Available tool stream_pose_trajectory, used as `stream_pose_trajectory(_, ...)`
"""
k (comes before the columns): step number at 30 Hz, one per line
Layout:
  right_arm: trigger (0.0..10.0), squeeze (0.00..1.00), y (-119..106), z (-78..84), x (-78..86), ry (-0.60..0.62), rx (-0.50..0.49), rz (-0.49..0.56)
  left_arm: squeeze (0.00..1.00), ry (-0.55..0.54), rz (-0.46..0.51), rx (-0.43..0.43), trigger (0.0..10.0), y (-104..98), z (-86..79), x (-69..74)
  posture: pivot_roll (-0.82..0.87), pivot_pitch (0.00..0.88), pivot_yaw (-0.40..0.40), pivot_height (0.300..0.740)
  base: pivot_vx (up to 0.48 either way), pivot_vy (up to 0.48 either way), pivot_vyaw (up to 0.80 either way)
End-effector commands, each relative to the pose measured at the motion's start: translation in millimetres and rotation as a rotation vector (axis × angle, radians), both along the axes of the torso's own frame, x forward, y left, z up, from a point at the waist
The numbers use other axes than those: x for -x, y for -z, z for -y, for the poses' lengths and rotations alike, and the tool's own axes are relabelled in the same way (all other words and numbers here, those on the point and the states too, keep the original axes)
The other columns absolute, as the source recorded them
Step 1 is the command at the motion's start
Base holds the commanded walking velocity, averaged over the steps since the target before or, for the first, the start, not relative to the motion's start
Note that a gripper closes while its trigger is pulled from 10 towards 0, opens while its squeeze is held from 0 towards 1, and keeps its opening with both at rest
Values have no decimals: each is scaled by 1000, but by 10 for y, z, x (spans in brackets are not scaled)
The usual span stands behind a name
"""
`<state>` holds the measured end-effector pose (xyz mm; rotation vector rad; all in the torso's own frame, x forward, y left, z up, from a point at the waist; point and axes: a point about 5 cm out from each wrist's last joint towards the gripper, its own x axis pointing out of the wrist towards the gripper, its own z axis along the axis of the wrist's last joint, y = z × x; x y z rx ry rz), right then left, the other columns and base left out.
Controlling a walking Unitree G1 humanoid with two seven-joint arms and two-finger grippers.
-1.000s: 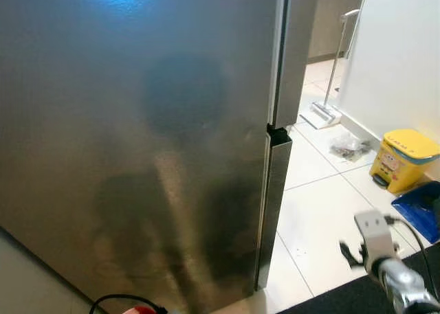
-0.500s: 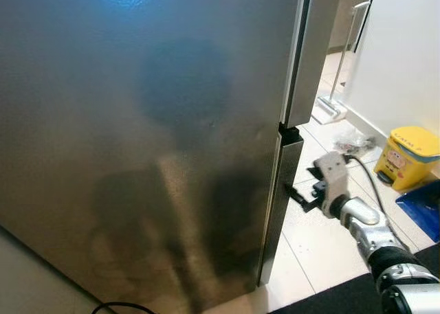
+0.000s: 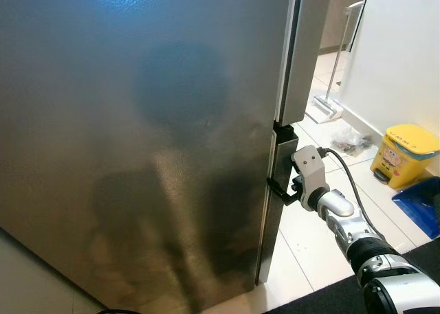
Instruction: Restocking fridge
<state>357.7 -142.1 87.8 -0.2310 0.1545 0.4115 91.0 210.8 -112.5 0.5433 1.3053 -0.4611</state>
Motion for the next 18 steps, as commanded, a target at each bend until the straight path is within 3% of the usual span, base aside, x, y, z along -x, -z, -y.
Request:
stream_pose_trajectory(1, 10000, 0, -130, 75, -85, 105, 9, 60, 0, 10, 8, -12, 10000, -14, -58, -10, -7, 0, 11, 740, 0, 0, 0)
stream_pose_trajectory(18, 10000, 0, -121, 498, -58, 363, 39, 91, 0, 24, 23, 1, 10000, -36, -46, -104, -24, 0, 24, 740, 0, 0, 0)
